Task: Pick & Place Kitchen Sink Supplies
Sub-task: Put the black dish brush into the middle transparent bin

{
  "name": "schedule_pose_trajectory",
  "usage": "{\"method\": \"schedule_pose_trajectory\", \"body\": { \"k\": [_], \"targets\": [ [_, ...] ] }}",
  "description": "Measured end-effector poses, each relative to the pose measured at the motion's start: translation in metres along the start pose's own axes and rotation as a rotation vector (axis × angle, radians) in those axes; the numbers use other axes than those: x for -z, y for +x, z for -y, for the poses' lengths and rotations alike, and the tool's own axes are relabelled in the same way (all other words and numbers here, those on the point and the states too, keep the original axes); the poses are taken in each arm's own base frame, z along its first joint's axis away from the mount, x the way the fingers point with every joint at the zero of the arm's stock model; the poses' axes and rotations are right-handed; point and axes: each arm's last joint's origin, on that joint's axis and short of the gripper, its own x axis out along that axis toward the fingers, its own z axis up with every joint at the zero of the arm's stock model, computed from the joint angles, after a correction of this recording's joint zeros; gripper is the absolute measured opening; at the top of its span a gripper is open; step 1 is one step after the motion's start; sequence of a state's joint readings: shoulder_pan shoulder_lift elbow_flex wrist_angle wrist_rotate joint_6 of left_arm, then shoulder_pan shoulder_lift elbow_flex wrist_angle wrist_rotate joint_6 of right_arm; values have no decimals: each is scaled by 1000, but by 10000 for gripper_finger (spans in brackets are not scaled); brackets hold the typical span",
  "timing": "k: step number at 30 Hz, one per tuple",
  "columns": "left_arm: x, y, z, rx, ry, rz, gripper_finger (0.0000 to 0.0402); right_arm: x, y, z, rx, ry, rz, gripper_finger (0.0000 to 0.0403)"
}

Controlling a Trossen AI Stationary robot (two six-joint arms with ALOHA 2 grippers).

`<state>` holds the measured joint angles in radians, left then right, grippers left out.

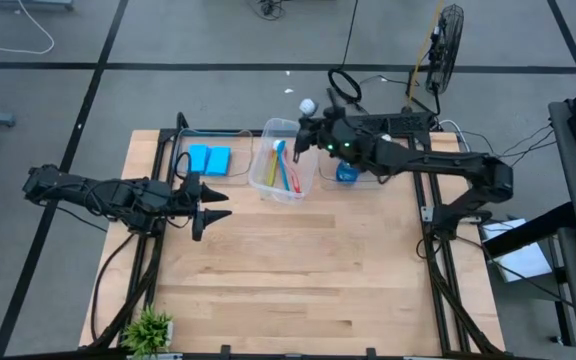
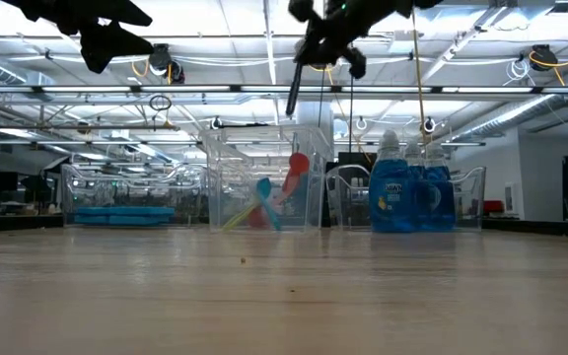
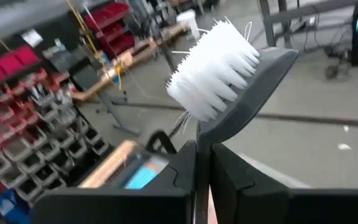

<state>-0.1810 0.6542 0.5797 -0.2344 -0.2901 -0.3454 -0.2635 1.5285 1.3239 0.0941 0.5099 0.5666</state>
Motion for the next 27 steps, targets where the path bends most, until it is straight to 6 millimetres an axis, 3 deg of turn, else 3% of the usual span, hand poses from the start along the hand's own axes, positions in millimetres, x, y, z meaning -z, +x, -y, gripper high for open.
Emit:
{"method": "schedule_pose_trajectory", "body": {
  "k": [13, 27],
  "targets": [
    [0, 0, 0, -1, 2, 0, 223, 57, 56, 24, 40, -6, -186, 18],
    [0, 0, 0, -1, 4, 0, 223, 74, 73, 36, 25, 116, -268, 18]
  ]
}}
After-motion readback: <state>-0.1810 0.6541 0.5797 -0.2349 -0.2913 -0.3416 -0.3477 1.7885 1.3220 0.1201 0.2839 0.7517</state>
